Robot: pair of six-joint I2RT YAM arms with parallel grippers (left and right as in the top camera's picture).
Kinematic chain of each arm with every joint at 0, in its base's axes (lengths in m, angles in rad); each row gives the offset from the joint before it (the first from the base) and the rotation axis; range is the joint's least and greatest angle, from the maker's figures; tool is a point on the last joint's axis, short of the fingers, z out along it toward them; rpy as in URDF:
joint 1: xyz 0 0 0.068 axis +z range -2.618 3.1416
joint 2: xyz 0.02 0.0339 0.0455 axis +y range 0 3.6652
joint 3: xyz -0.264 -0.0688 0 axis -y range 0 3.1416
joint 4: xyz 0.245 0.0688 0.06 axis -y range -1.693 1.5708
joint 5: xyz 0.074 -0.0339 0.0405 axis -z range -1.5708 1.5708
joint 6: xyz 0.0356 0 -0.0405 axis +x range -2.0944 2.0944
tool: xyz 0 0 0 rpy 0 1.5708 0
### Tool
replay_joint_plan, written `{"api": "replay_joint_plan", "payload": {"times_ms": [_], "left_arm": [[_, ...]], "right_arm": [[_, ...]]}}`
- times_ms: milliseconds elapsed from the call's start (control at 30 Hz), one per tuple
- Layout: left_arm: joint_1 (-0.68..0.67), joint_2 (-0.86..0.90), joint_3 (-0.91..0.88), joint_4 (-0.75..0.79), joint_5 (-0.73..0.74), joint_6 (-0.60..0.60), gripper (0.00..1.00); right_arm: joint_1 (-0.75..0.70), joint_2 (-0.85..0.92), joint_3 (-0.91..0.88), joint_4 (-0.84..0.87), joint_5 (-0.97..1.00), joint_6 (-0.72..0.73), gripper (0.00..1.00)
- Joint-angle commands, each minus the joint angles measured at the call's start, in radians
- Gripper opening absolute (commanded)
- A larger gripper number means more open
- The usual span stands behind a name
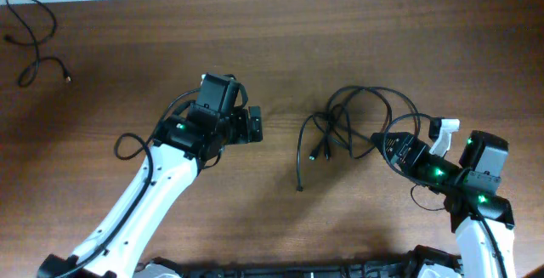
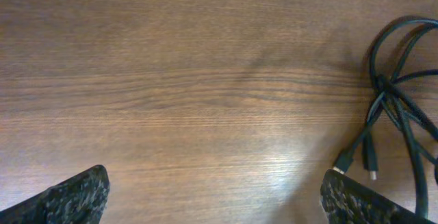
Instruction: Untangle cables
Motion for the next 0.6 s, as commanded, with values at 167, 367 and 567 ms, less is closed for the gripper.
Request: {"api": "replay_joint_plan", "payload": {"times_ms": [167,367,567], "left_arm": [[-0.002,0.013,-0.005,0.048,0.04,-0.01,0.99],[-0.002,0.036,-0.005,0.061,0.047,-0.01,0.99],[-0.002,0.047,-0.005,0.077,0.058,-0.103,0.99]], "right_arm": [[-0.003,0.119,0.003,0.023,-0.013,-0.019,0.99],[-0.003,0.168,0.003,0.03,0.01,-0.109,0.99],[-0.003,0.181,0.003,0.057,0.013,-0.108,0.99]]}}
